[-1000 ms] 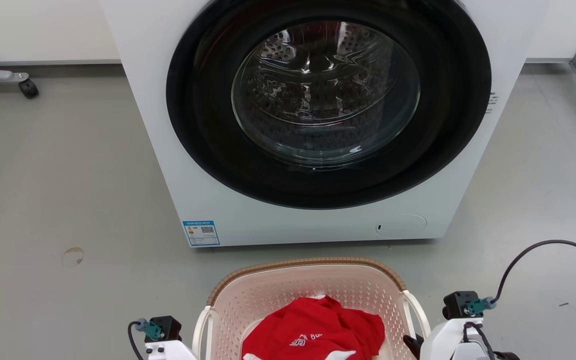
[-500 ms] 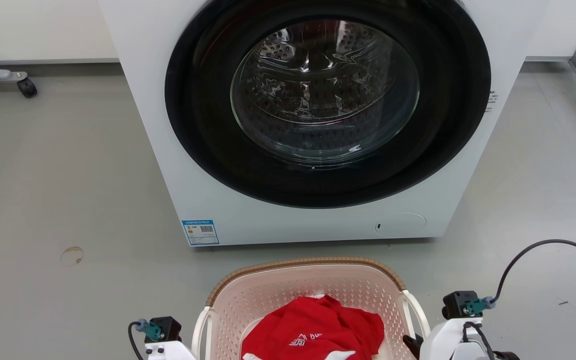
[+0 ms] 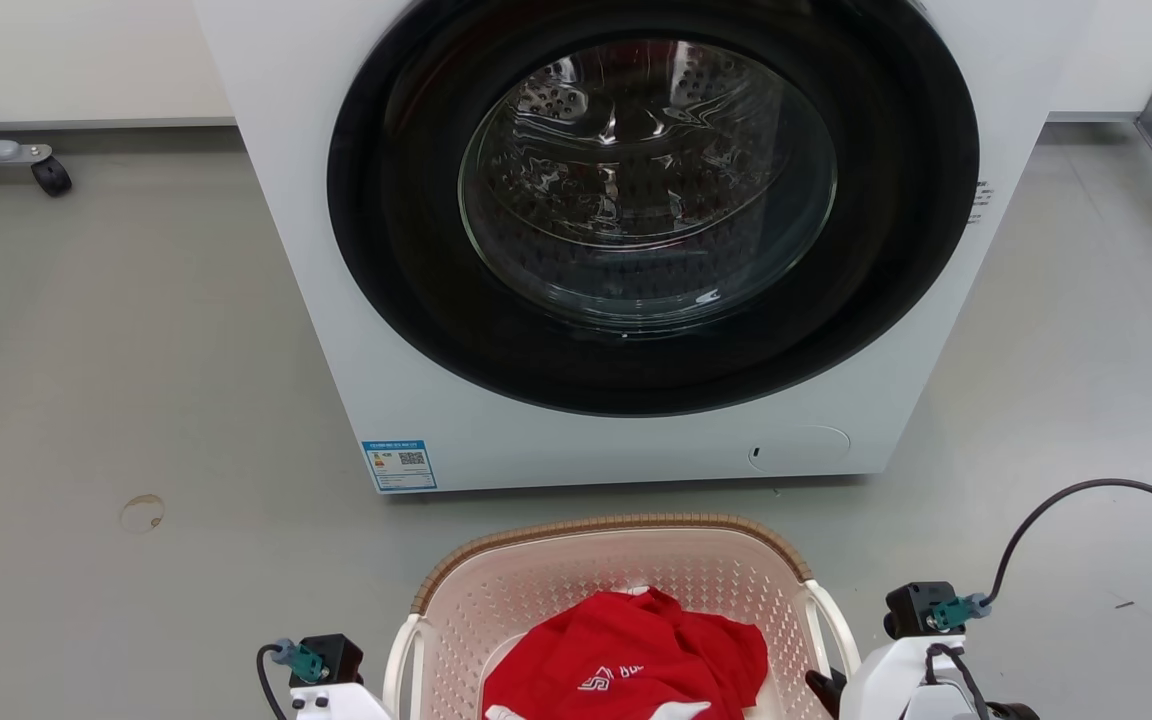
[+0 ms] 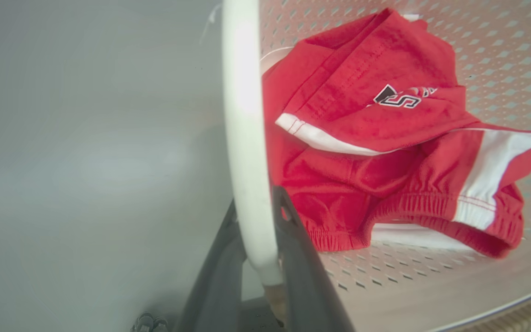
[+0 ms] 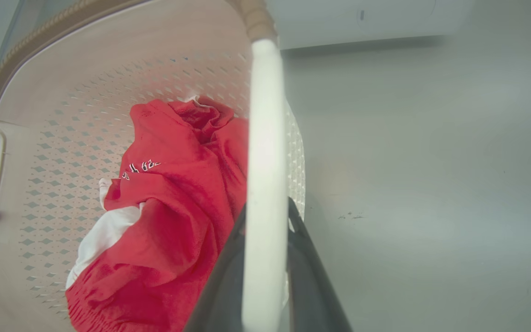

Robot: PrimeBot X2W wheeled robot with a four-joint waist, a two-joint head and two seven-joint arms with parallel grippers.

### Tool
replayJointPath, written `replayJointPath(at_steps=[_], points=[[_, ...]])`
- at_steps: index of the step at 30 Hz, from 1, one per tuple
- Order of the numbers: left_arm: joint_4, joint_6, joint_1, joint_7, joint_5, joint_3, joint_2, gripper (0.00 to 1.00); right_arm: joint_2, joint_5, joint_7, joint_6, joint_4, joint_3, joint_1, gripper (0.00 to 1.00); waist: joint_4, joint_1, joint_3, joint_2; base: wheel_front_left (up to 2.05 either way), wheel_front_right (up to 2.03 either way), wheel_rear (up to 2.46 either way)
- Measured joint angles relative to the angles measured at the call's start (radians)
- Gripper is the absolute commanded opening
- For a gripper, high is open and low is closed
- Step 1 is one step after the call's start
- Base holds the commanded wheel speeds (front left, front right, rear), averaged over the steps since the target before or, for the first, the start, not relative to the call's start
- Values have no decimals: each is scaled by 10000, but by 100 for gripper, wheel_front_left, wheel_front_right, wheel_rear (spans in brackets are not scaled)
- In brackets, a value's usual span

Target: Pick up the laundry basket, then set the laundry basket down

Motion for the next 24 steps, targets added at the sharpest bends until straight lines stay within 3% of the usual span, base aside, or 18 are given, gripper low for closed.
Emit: replayJointPath(at_steps=[24], points=[[40,0,-9,65,-75,-100,2,0,2,0,90,2,12,4,0,0,-27,1,75,0,0,0,0]])
